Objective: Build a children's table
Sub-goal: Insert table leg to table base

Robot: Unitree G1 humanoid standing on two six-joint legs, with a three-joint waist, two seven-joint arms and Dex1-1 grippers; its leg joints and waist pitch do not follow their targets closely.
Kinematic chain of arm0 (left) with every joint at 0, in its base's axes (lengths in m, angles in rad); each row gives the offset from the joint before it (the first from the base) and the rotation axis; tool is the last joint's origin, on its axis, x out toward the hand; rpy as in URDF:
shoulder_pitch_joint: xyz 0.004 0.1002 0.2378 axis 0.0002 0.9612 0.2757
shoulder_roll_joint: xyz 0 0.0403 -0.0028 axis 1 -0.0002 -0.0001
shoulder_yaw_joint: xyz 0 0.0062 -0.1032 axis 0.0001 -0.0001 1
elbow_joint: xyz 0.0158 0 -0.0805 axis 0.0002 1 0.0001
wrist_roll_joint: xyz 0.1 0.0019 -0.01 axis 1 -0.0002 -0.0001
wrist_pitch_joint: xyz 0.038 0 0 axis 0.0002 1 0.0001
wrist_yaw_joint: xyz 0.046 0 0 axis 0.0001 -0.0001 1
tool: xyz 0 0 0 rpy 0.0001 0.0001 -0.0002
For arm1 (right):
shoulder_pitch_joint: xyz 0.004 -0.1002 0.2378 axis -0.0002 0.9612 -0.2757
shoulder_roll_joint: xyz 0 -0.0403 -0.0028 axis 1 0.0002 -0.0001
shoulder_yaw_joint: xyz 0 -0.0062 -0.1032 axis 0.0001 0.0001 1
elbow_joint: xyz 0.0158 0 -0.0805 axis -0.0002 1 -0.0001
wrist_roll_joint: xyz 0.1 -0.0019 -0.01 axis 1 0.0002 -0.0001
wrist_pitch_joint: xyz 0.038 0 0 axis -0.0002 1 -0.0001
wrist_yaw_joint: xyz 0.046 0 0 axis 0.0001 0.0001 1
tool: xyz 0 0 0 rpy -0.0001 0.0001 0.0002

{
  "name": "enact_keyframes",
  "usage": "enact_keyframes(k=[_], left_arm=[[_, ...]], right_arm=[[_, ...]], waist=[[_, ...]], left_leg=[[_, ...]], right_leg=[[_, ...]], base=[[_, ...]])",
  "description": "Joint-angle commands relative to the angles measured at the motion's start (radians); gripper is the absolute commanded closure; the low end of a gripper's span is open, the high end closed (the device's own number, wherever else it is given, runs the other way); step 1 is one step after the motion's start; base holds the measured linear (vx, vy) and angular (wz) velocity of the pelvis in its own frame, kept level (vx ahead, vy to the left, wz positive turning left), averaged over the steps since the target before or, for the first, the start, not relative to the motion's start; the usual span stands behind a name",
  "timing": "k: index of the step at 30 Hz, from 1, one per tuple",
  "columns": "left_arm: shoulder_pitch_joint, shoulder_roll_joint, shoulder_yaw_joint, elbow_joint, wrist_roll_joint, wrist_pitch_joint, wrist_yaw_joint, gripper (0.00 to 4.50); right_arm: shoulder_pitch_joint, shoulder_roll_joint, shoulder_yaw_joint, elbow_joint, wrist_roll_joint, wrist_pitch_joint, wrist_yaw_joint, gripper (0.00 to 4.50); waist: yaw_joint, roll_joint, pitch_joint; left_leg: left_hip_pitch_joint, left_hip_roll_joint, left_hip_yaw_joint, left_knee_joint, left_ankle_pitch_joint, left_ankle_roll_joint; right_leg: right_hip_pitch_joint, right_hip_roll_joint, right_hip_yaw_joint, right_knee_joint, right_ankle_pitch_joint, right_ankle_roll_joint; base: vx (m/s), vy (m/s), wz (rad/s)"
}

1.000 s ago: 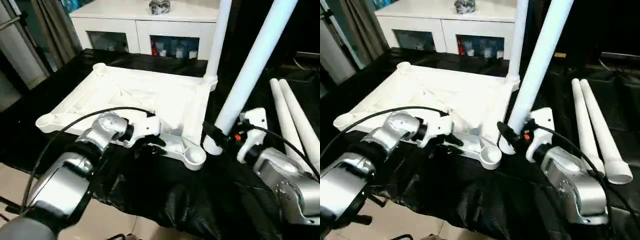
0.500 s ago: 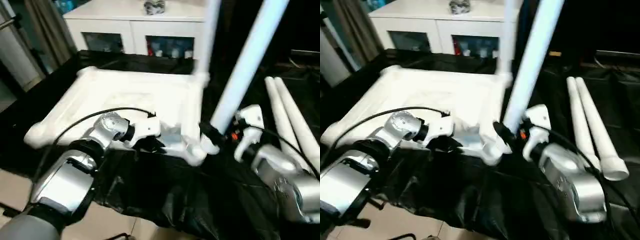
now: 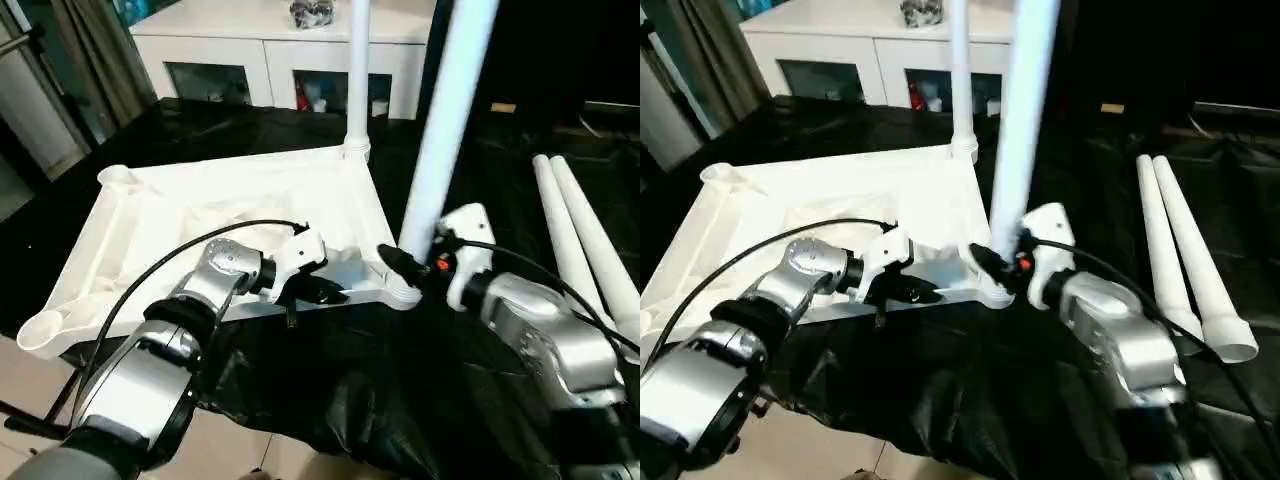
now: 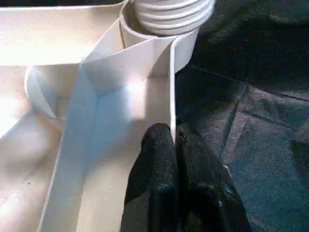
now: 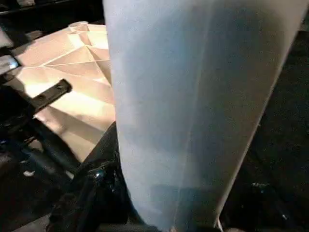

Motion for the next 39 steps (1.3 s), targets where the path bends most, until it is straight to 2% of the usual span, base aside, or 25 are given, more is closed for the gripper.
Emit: enact_keyframes(k=[1,3,11,12,13,15,17,19,21,22,23,27,28,29,30,34,36,37,38,39], left_arm=[[0.018,0.018,-0.005,-0.004,0.022,0.003,0.005,4.5],[0.024,0.021,0.0,-0.022,0.018,0.012,0.008,4.5],[0.042,0.027,0.02,-0.067,-0.001,0.024,-0.007,4.5],[0.042,0.027,0.021,-0.067,-0.001,0.024,-0.007,4.5],[0.045,0.027,0.024,-0.07,-0.002,0.026,-0.006,4.5],[0.045,0.027,0.024,-0.071,-0.002,0.026,-0.006,4.5],[0.048,0.026,0.028,-0.076,-0.005,0.032,-0.005,4.5],[0.049,0.025,0.029,-0.078,-0.005,0.035,-0.004,4.5],[0.052,0.026,0.029,-0.085,-0.003,0.041,0.004,4.5],[0.051,0.027,0.029,-0.085,-0.002,0.043,0.008,4.5],[0.051,0.027,0.031,-0.085,0.0,0.046,0.012,4.5],[0.046,0.027,0.034,-0.081,0.005,0.047,0.023,4.5],[0.043,0.027,0.036,-0.079,0.007,0.048,0.025,4.5],[0.043,0.027,0.036,-0.079,0.007,0.049,0.025,4.5],[0.039,0.026,0.038,-0.077,0.01,0.05,0.031,4.5],[0.034,0.026,0.039,-0.075,0.014,0.052,0.036,4.5],[0.033,0.029,0.034,-0.077,0.02,0.05,0.035,4.5],[0.032,0.03,0.03,-0.077,0.025,0.046,0.034,4.5],[0.03,0.032,0.025,-0.076,0.032,0.041,0.033,4.5],[0.029,0.033,0.022,-0.074,0.036,0.037,0.033,4.5]], right_arm=[[-0.014,0.004,0.006,0.023,-0.006,-0.005,0.011,2.59],[-0.023,0.005,0.015,0.048,-0.015,-0.013,0.022,2.59],[-0.03,0.037,0.007,0.149,-0.017,-0.06,0.029,2.59],[-0.029,0.039,0.005,0.153,-0.015,-0.062,0.028,2.59],[-0.021,0.055,-0.013,0.175,0.002,-0.073,0.032,2.59],[-0.018,0.059,-0.018,0.179,0.007,-0.075,0.033,2.59],[0.004,0.076,-0.048,0.186,0.04,-0.077,0.041,2.59],[0.014,0.082,-0.06,0.188,0.054,-0.078,0.046,2.59],[0.04,0.099,-0.1,0.208,0.089,-0.086,0.054,2.59],[0.052,0.103,-0.113,0.215,0.1,-0.092,0.057,2.59],[0.068,0.106,-0.116,0.219,0.105,-0.102,0.066,2.6],[0.098,0.112,-0.117,0.221,0.112,-0.124,0.081,2.6],[0.112,0.117,-0.119,0.223,0.107,-0.139,0.085,2.6],[0.114,0.117,-0.119,0.222,0.106,-0.14,0.085,2.6],[0.144,0.114,-0.1,0.212,0.074,-0.177,0.083,2.6],[0.167,0.097,-0.06,0.18,0.013,-0.213,0.058,2.6],[0.163,0.081,-0.03,0.165,-0.023,-0.218,0.049,2.6],[0.154,0.07,-0.009,0.163,-0.05,-0.222,0.043,2.61],[0.138,0.062,0.01,0.163,-0.07,-0.213,0.044,2.61],[0.127,0.059,0.022,0.164,-0.08,-0.206,0.045,2.61]], waist=[[0.007,-0.029,-0.072],[0.008,-0.035,-0.072],[0.0,-0.038,-0.07],[0.0,-0.032,-0.07],[-0.003,-0.036,-0.07],[-0.003,-0.036,-0.07],[-0.002,-0.033,-0.07],[-0.002,-0.034,-0.071],[-0.001,-0.035,-0.072],[0.0,-0.027,-0.07],[-0.001,-0.03,-0.07],[0.0,-0.03,-0.068],[-0.002,-0.031,-0.066],[-0.002,-0.031,-0.065],[-0.002,-0.031,-0.064],[-0.002,-0.031,-0.064],[-0.003,-0.03,-0.064],[-0.003,-0.023,-0.063],[-0.006,-0.029,-0.063],[-0.006,-0.028,-0.062]], left_leg=[[-0.002,0.002,0.002,-0.058,-0.11,0.056],[-0.002,0.004,0.003,-0.058,-0.109,0.057],[-0.002,0.004,0.002,-0.061,-0.139,0.048],[-0.001,0.004,0.002,-0.061,-0.141,0.047],[0.0,0.004,0.002,-0.061,-0.152,0.046],[0.0,0.003,0.002,-0.062,-0.153,0.047],[0.0,0.004,0.001,-0.062,-0.147,0.047],[-0.001,0.006,0.001,-0.063,-0.145,0.053],[0.0,0.006,0.002,-0.062,-0.146,0.055],[0.001,0.006,0.001,-0.062,-0.154,0.055],[0.001,0.006,0.003,-0.062,-0.161,0.055],[0.002,0.007,0.001,-0.066,-0.181,0.049],[0.003,0.006,0.001,-0.067,-0.191,0.047],[0.003,0.006,0.001,-0.068,-0.196,0.046],[0.004,0.006,0.001,-0.069,-0.202,0.045],[0.004,0.008,-0.002,-0.072,-0.197,0.038],[0.006,0.007,-0.001,-0.072,-0.207,0.038],[0.005,0.006,-0.001,-0.072,-0.213,0.036],[0.004,0.006,-0.002,-0.073,-0.212,0.033],[0.005,0.006,-0.002,-0.073,-0.215,0.032]], right_leg=[[0.068,-0.063,0.034,-0.079,-0.244,-0.179],[0.067,-0.064,0.034,-0.078,-0.235,-0.18],[0.066,-0.063,0.034,-0.08,-0.248,-0.187],[0.065,-0.064,0.033,-0.08,-0.25,-0.187],[0.065,-0.065,0.033,-0.082,-0.257,-0.188],[0.066,-0.064,0.033,-0.083,-0.262,-0.188],[0.066,-0.064,0.033,-0.081,-0.251,-0.19],[0.067,-0.064,0.033,-0.08,-0.228,-0.199],[0.067,-0.066,0.034,-0.08,-0.224,-0.202],[0.065,-0.066,0.033,-0.082,-0.238,-0.204],[0.064,-0.066,0.033,-0.085,-0.243,-0.202],[0.064,-0.066,0.032,-0.087,-0.269,-0.196],[0.064,-0.066,0.031,-0.091,-0.302,-0.187],[0.062,-0.066,0.031,-0.093,-0.317,-0.184],[0.062,-0.067,0.031,-0.095,-0.341,-0.175],[0.061,-0.065,0.032,-0.093,-0.321,-0.171],[0.06,-0.064,0.032,-0.094,-0.327,-0.173],[0.061,-0.065,0.033,-0.094,-0.332,-0.171],[0.062,-0.064,0.032,-0.095,-0.334,-0.168],[0.061,-0.063,0.032,-0.095,-0.338,-0.167]], base=[[0.0,0.0,0.0],[0.0,0.0,0.0],[0.0,0.0,0.0],[0.0,0.0,0.0],[0.0,0.0,0.0],[0.0,0.0,0.0],[0.0,0.0,0.0],[0.0,0.0,0.0],[0.0,0.0,0.0],[0.0,0.0,0.0],[0.0,0.0,0.0],[0.0,0.0,0.0],[0.0,0.0,0.0],[0.0,0.0,0.0],[0.0,0.0,0.0],[0.0,0.0,0.0],[0.0,0.0,0.0],[0.0,0.0,0.0],[0.0,0.0,0.0],[0.0,0.0,0.0]])
